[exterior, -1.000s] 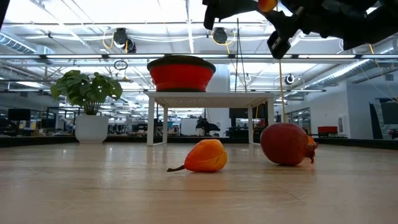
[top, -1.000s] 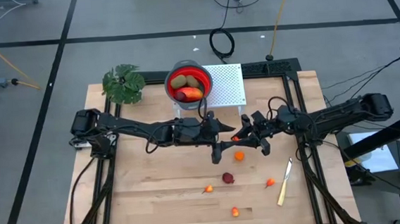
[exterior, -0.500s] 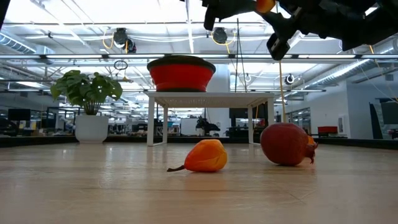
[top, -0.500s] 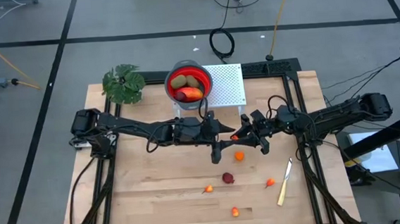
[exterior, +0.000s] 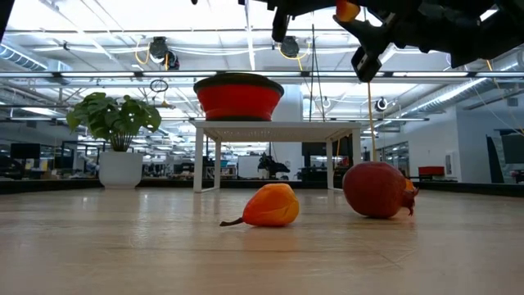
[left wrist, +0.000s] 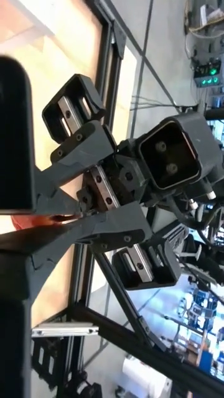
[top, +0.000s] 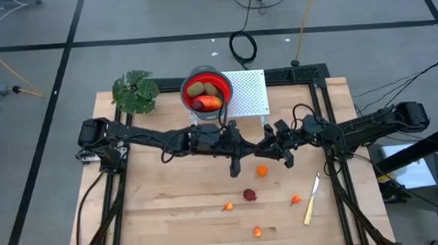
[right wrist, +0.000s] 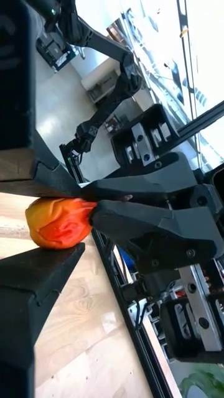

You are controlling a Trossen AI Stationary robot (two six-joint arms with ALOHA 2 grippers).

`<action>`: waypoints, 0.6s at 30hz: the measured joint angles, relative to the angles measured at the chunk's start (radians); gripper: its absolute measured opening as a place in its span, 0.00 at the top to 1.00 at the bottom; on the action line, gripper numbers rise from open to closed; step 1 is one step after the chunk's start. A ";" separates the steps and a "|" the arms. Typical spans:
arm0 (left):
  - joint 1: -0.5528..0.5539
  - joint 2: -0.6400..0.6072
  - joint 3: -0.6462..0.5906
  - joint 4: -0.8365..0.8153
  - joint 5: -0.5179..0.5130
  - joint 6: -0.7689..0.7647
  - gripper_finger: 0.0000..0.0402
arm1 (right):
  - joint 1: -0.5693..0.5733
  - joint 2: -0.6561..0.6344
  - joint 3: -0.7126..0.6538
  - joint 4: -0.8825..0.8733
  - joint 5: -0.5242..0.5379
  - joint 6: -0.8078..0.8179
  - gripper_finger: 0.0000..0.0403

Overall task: Pick & Place Fruit
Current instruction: Put the top right peach into the red strainer bowl

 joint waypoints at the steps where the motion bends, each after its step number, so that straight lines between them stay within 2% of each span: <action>1: 0.002 0.000 0.000 0.000 0.007 -0.008 0.98 | 0.000 0.000 0.000 -0.001 0.000 0.000 0.72; 18: 0.005 0.000 0.000 -0.007 0.032 -0.027 1.00 | 0.000 0.000 0.000 -0.001 0.000 0.006 0.72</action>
